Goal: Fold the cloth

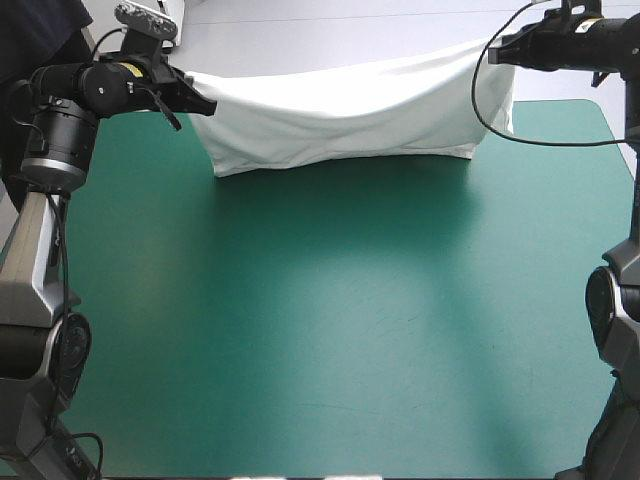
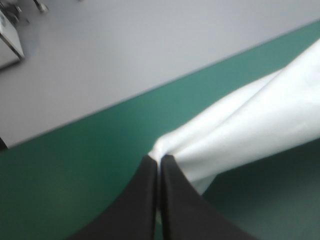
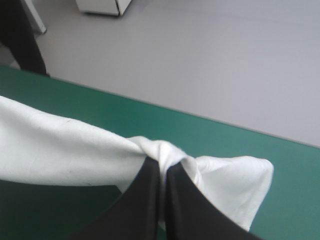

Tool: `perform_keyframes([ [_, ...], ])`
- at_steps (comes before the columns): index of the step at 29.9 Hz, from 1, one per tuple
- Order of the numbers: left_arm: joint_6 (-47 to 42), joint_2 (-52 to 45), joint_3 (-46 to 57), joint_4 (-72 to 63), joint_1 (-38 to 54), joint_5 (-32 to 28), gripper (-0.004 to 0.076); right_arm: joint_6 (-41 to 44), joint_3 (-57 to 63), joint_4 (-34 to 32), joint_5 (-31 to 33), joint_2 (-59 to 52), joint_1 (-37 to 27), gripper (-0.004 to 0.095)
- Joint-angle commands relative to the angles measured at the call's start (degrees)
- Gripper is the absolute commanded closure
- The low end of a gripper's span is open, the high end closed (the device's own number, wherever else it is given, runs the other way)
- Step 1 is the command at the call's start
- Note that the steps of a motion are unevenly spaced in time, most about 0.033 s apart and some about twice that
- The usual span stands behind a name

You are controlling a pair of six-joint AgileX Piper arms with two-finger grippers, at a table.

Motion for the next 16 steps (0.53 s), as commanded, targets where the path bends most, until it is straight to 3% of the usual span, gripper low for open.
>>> perform_keyframes([
  [1,-2.12,-2.39,-0.56,-0.66,0.04,3.36,0.0746,-0.33,2.59,0.70,4.26,-2.50,-0.55,0.0921],
  [6,-2.22,-3.16,3.06,-0.91,0.04,10.02,0.0746,-0.33,15.64,1.07,6.62,-3.75,-0.43,0.0920],
  [16,-2.22,-8.78,21.25,-3.70,0.04,18.23,0.0746,-1.43,39.61,0.72,6.49,-13.12,-0.07,0.0920],
])
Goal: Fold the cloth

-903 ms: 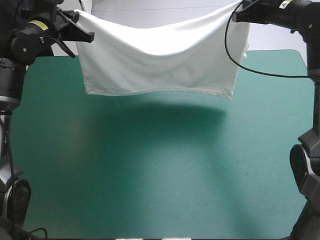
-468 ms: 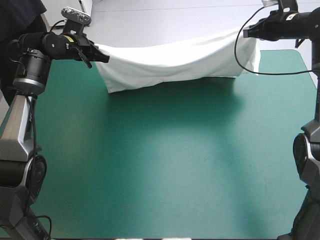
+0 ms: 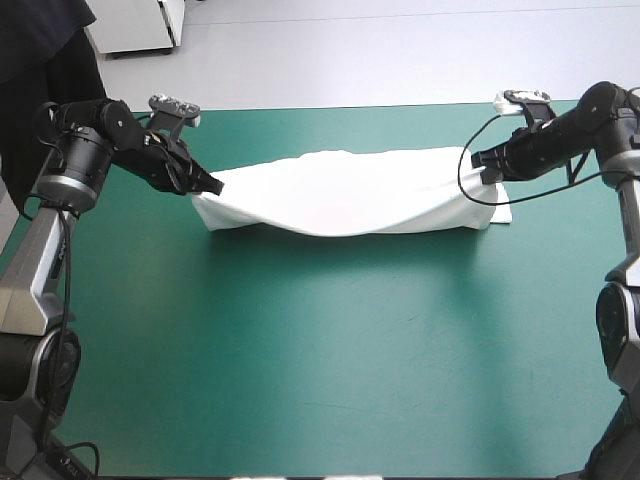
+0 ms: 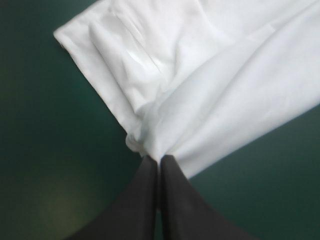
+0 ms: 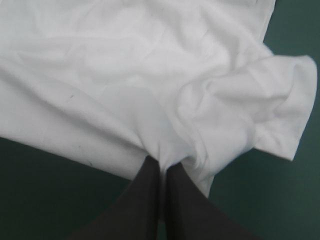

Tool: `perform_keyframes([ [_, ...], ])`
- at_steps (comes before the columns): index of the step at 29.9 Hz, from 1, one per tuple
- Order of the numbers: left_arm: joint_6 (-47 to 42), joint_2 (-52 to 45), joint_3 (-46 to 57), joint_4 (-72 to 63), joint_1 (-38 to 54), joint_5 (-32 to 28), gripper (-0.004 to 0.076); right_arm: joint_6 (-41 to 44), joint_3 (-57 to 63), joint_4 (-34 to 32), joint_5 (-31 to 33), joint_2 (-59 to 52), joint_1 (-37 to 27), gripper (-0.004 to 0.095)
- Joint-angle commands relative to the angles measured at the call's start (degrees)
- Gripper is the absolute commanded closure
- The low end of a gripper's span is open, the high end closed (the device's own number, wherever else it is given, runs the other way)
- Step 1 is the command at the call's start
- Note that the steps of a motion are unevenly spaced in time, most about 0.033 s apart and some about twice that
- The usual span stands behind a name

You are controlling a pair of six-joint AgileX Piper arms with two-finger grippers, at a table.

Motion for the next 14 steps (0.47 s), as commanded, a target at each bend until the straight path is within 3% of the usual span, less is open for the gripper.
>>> perform_keyframes([
  [1,-0.50,-5.16,4.19,-2.15,0.04,2.60,0.0746,-0.75,5.50,1.60,0.02,-7.70,0.15,0.0920],
  [14,0.39,-17.28,24.03,-4.30,0.04,2.19,0.0746,-0.28,30.77,-5.91,-0.88,-16.79,7.64,0.0920],
])
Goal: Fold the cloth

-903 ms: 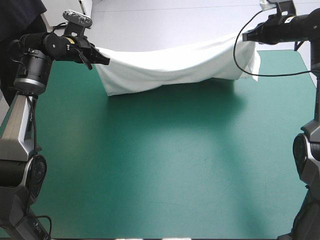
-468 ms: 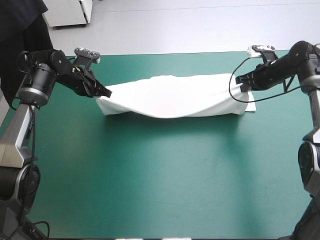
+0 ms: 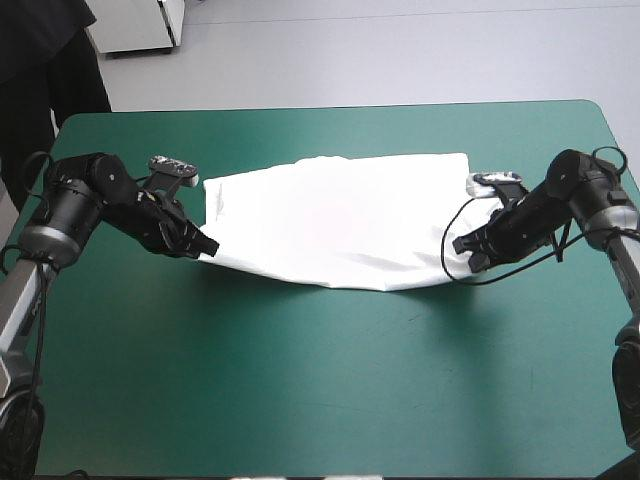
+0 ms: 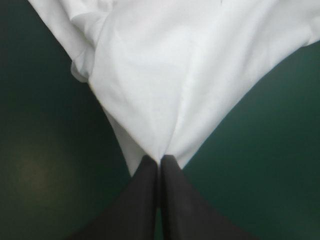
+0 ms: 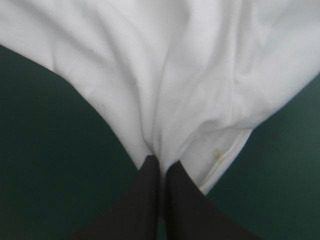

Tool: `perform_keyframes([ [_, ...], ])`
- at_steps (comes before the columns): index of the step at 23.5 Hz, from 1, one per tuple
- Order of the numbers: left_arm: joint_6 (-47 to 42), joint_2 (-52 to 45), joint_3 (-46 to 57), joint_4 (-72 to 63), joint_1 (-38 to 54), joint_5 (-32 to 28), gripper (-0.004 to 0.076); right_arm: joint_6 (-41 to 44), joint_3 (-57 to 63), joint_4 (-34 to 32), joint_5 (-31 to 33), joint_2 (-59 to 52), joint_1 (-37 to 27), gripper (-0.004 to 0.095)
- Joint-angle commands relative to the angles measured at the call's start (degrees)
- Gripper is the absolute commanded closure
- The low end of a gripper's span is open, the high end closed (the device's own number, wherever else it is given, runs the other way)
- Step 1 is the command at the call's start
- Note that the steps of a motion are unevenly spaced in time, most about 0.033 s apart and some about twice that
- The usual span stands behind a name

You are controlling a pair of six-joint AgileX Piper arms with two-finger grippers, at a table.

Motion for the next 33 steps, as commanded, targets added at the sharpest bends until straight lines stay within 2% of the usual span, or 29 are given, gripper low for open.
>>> perform_keyframes([
  [1,0.10,-5.57,3.89,-1.63,0.04,2.12,0.0746,-0.16,3.46,-1.07,0.72,-3.71,1.70,0.0920],
  [8,0.10,-8.80,15.11,-0.08,-0.39,1.65,0.0746,1.64,10.89,-5.26,0.69,-6.97,2.97,0.0920],
  [15,0.10,-10.17,20.52,0.00,-0.39,0.60,0.0745,2.43,15.03,-6.83,-1.15,-11.75,2.97,0.0921],
  [19,0.92,-10.17,20.52,1.51,-0.39,1.65,0.0677,3.44,15.03,-7.83,-0.66,-11.88,2.97,0.0899],
  [23,2.67,-10.17,20.52,1.51,-0.39,2.66,0.0573,3.19,15.03,-7.95,0.30,-12.40,2.97,0.0766],
  [28,0.64,-13.95,20.52,7.59,-0.39,2.91,0.0409,4.11,14.89,-9.71,0.71,-16.04,2.97,0.0449],
  [31,-1.53,-19.14,20.11,10.93,-0.39,2.57,0.0391,7.83,13.06,-14.51,-1.45,-18.96,2.97,0.0425],
  [33,-2.13,-21.96,17.97,9.62,-0.39,-0.18,0.0391,11.23,10.88,-16.98,-3.43,-19.27,2.97,0.0425],
])
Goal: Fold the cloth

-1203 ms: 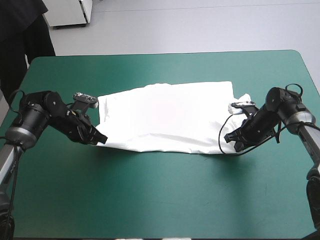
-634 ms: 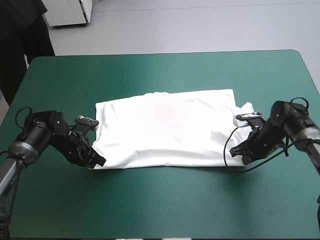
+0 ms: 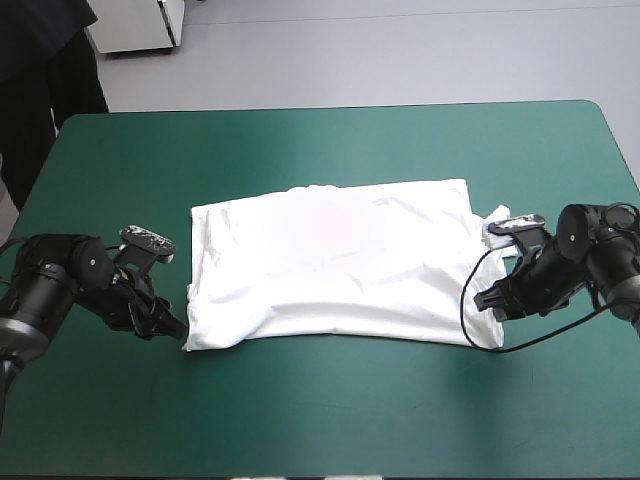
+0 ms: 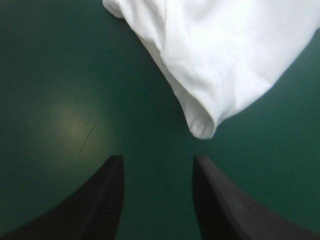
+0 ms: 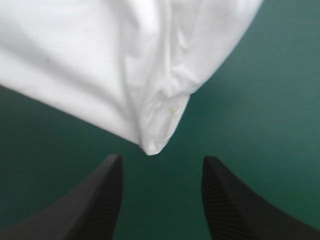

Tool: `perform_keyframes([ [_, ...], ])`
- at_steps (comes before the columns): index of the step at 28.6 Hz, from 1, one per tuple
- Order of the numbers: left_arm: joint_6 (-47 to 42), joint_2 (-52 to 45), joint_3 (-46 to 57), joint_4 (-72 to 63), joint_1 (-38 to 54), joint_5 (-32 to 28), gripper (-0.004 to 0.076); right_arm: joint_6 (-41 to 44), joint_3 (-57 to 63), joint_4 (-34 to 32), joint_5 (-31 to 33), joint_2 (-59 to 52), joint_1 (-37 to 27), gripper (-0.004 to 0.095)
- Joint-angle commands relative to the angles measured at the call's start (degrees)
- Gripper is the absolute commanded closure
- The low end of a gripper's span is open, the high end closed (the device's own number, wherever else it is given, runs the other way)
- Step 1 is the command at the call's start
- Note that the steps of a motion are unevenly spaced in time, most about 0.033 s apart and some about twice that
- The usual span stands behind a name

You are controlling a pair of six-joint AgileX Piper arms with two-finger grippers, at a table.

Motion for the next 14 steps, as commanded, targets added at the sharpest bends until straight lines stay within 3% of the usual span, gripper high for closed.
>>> perform_keyframes([
  [1,-1.73,-5.47,-5.64,-2.47,-0.21,-1.60,0.0391,4.17,-5.89,-3.72,-3.49,-2.02,0.10,0.0425],
  [6,-1.73,-5.83,-13.64,-5.86,-0.21,-4.85,0.0390,6.11,-12.65,-4.48,-6.62,0.55,-0.04,0.0425],
  [14,-1.08,-5.86,-20.90,-9.97,-0.21,-10.56,0.0390,6.26,-22.35,-5.26,-6.61,12.65,-0.04,0.0425],
])
